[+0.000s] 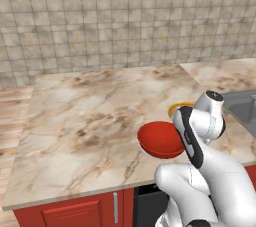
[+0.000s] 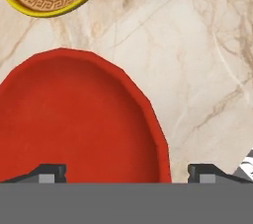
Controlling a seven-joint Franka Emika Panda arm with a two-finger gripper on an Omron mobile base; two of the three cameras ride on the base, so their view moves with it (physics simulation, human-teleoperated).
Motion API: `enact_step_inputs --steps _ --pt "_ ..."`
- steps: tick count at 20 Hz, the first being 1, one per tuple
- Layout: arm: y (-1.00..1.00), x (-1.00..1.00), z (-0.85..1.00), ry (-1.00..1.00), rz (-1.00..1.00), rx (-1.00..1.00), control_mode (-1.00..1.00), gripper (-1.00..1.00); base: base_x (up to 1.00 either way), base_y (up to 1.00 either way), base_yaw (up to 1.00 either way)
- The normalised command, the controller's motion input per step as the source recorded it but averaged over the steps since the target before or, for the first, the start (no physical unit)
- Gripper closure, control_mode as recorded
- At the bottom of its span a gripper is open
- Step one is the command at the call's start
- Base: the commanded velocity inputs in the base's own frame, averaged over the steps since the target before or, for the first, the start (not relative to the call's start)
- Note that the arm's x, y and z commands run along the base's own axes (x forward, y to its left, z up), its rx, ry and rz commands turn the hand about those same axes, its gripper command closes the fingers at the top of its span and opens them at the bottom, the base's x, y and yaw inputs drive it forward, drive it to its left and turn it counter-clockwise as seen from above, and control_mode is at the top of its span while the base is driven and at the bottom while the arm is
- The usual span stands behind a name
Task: Move the bowls from the cabinet to the plates on the dining table.
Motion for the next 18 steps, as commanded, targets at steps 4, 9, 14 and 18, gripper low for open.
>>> enact_step_inputs --steps 4,9,14,18 --pt "0.00 -0.48 0.40 -0.01 0.00 0.00 -1.00 -1.00 0.00 0.00 0.00" --pt "0.00 -0.59 0.42 -0.03 0.01 0.00 -1.00 -1.00 0.00 0.00 0.00" --pt "0.09 -0.88 0.42 -0.14 0.12 0.00 -1.00 -1.00 0.00 0.00 0.00" --pt "0.33 -0.81 0.47 -0.17 0.22 -0.06 -1.00 -1.00 0.00 0.00 0.00"
